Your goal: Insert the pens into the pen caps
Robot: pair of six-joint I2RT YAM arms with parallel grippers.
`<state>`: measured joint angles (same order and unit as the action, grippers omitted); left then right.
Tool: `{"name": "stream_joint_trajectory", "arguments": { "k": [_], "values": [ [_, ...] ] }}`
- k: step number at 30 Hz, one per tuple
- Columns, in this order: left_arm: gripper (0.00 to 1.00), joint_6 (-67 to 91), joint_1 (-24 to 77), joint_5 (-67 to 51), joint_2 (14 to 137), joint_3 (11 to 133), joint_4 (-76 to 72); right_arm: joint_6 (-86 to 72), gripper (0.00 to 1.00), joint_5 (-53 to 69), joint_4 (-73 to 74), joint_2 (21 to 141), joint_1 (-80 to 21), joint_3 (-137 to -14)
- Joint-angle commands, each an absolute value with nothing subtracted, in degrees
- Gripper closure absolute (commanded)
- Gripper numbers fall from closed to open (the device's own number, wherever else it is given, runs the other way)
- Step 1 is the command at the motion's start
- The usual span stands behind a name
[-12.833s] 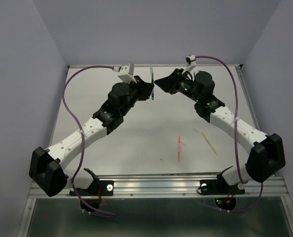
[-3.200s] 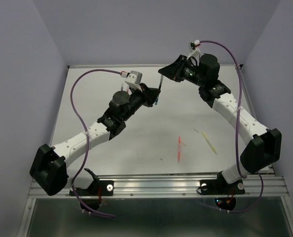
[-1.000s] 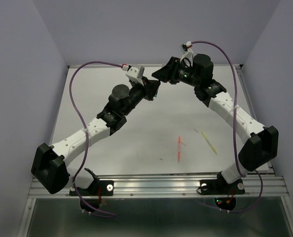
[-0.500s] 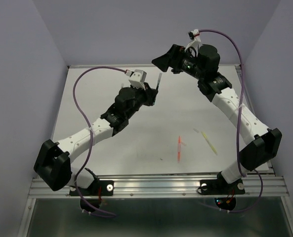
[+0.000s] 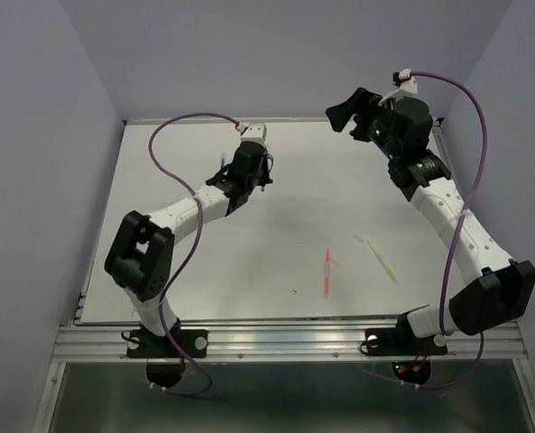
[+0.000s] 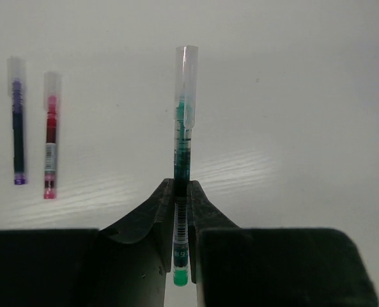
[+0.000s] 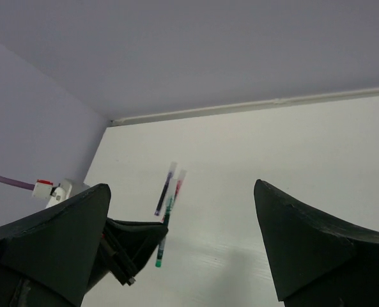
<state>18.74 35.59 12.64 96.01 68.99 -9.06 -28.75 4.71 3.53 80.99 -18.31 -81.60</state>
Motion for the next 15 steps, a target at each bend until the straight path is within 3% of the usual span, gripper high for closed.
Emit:
{"name": "stream_joint_trajectory", "arguments": {
  "k": [1,15],
  "values": [
    [1.00,11.54,32.44,15.29,99.04,72.77,-7.21,-27.16,0.00,1.67,2.99,79.28,-16.09,-78.40],
    [0.99,0.63,23.56,10.90,110.56,77.08,-4.30,-25.58,0.00,5.71,4.04,82.18,-13.18,-78.13]
  ]
}}
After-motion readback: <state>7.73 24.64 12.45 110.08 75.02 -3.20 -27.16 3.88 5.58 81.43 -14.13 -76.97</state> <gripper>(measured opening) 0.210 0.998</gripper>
